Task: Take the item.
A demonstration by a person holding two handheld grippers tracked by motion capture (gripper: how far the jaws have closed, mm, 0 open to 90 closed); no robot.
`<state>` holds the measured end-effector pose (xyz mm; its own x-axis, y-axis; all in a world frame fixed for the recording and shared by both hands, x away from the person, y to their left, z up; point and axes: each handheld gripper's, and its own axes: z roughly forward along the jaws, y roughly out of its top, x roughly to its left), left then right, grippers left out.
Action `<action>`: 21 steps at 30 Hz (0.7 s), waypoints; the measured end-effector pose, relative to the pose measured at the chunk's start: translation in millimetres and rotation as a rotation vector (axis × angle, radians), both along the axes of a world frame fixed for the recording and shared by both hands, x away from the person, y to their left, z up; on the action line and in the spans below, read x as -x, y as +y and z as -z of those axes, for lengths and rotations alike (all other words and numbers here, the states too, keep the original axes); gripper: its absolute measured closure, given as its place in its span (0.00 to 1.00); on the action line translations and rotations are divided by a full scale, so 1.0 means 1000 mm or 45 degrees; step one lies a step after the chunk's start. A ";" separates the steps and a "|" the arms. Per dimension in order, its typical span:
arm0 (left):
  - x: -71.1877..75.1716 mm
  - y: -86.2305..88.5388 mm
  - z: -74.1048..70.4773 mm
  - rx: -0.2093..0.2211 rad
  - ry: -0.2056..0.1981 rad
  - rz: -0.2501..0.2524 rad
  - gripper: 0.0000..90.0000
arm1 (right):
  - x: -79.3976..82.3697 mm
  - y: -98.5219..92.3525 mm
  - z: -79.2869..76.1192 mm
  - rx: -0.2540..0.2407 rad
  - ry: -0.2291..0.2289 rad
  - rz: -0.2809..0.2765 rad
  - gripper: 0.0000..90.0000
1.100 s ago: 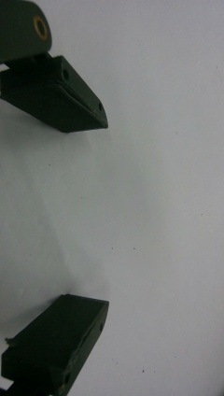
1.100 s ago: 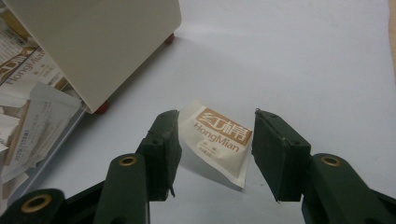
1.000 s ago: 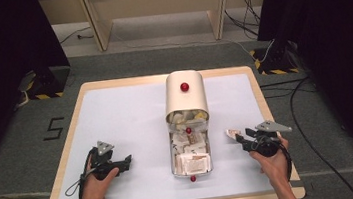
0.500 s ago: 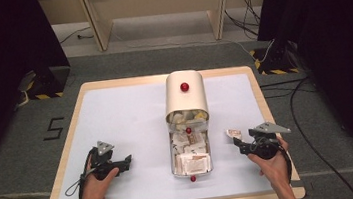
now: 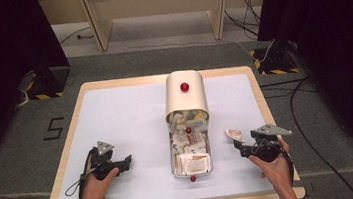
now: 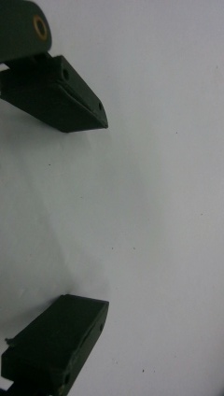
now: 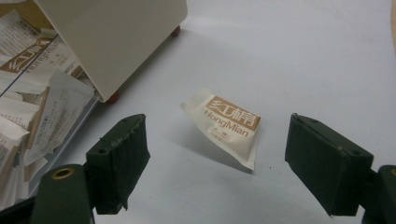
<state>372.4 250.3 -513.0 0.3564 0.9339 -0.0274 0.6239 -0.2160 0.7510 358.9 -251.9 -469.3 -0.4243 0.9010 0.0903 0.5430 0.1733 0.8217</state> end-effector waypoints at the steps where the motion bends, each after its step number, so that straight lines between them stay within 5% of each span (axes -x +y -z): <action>1: 0.000 0.000 0.000 0.000 0.000 0.000 0.11 | 0.001 0.000 0.000 -0.003 0.001 0.001 0.24; 21: 0.000 0.000 0.000 0.001 -0.001 0.001 0.11 | 0.020 -0.008 0.003 -0.019 0.008 0.017 0.22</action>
